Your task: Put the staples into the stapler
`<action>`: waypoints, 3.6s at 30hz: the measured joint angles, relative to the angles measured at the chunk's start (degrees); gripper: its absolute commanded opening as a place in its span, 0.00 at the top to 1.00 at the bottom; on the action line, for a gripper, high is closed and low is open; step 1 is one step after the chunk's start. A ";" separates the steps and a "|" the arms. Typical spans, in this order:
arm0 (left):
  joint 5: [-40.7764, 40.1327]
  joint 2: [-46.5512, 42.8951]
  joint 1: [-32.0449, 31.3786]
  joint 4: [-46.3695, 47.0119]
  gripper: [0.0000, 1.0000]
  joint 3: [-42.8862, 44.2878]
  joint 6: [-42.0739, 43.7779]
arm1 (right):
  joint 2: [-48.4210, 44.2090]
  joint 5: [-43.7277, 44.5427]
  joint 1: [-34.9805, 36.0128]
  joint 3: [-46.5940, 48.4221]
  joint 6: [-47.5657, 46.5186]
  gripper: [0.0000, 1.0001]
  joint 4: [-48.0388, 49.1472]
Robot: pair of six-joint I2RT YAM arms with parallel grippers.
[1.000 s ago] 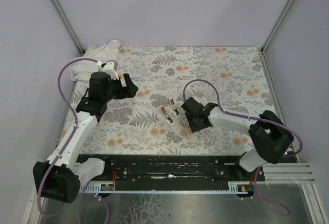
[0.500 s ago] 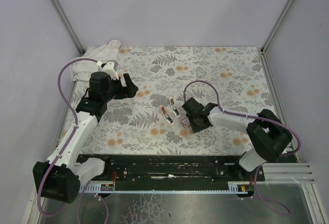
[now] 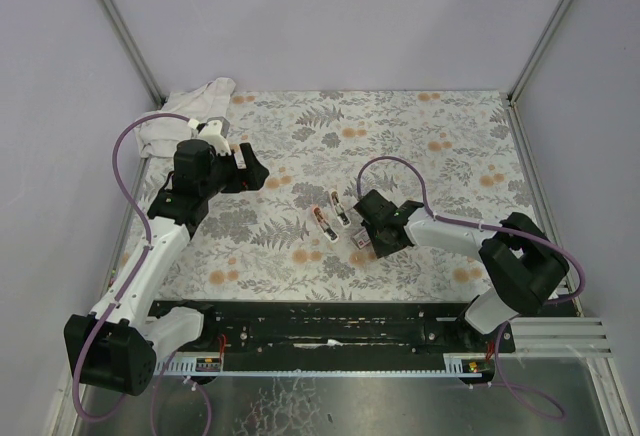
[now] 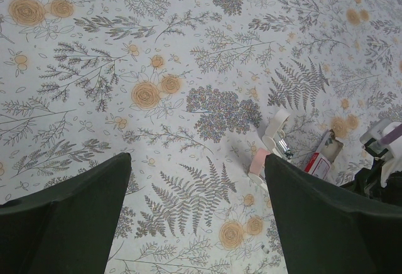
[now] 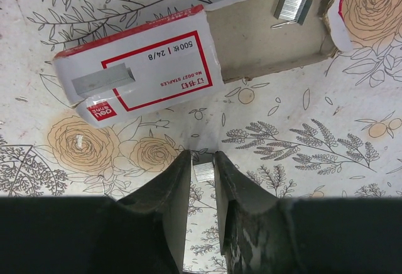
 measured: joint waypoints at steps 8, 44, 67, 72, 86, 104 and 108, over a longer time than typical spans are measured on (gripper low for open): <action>0.02 0.02 0.00 0.02 0.14 0.00 -0.13 | -0.70 -0.02 -0.11 -0.83 0.59 0.68 0.72; 0.37 0.13 0.02 0.33 0.14 0.00 -0.42 | -2.93 -1.53 -0.37 -3.13 1.09 0.81 2.14; 0.35 0.15 0.04 0.33 0.14 0.00 -0.42 | -3.76 -8.20 4.52 2.08 -3.43 0.81 9.11; 0.35 0.26 0.04 0.35 0.14 -0.02 -0.42 | 0.07 -8.00 5.33 5.70 -4.20 0.81 11.56; 0.35 0.31 0.04 0.35 0.14 -0.02 -0.42 | 8.00 -6.67 6.62 11.76 -5.40 0.81 13.84; 0.35 0.31 0.07 0.35 0.14 -0.02 -0.42 | 10.93 -6.32 6.78 14.53 -7.50 0.82 14.51; 0.35 0.31 0.17 0.35 0.14 -0.02 -0.42 | 11.67 -6.32 6.78 14.67 -7.74 0.81 14.64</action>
